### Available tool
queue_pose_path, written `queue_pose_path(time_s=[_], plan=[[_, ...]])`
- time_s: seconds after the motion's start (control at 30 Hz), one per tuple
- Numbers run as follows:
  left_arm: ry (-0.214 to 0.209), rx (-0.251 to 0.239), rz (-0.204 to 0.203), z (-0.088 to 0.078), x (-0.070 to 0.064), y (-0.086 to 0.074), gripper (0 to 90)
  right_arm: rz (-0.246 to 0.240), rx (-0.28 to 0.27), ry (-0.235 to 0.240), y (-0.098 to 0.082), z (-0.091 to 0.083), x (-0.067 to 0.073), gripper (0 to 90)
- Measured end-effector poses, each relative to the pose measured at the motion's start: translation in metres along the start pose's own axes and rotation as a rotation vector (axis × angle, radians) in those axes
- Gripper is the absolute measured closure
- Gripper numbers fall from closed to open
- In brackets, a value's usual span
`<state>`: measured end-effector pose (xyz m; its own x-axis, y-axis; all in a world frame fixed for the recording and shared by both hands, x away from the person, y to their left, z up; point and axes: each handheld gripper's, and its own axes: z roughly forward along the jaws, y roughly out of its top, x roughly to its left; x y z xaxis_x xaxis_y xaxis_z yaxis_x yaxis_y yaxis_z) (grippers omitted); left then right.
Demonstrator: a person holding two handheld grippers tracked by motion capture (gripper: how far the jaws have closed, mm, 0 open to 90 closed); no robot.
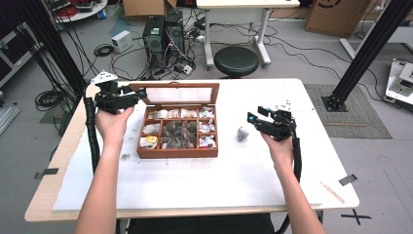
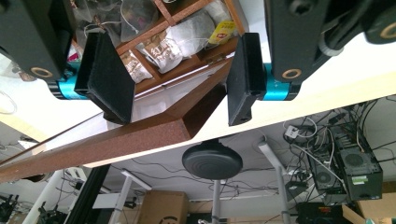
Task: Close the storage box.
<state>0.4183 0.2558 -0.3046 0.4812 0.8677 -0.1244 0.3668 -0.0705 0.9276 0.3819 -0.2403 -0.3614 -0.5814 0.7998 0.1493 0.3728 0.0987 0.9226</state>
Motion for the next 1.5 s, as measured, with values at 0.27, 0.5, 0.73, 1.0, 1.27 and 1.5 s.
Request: queue_pose_path(time_s=[0.27,0.5,0.73,1.0,1.27,1.5], plan=[[0.002,0.002,0.002,0.000,-0.001,0.000,41.1,0.011,-0.043,0.024,0.004,-0.005,-0.001,32.4],[0.004,0.008,0.007,0.000,-0.002,0.000,40.9,0.007,-0.050,0.030,0.008,-0.010,0.000,31.1],[0.010,0.003,0.002,0.000,-0.003,0.000,40.2,-0.001,-0.073,0.031,0.015,-0.018,0.001,30.9],[0.011,0.004,0.004,0.000,-0.003,0.000,40.0,0.005,-0.075,0.031,0.017,-0.020,-0.003,30.7],[0.011,0.006,0.006,0.000,-0.004,0.000,40.0,0.003,-0.075,0.034,0.017,-0.021,-0.003,30.4],[0.013,0.005,0.006,0.000,-0.004,-0.001,39.9,0.006,-0.074,0.035,0.017,-0.022,-0.003,30.0]])
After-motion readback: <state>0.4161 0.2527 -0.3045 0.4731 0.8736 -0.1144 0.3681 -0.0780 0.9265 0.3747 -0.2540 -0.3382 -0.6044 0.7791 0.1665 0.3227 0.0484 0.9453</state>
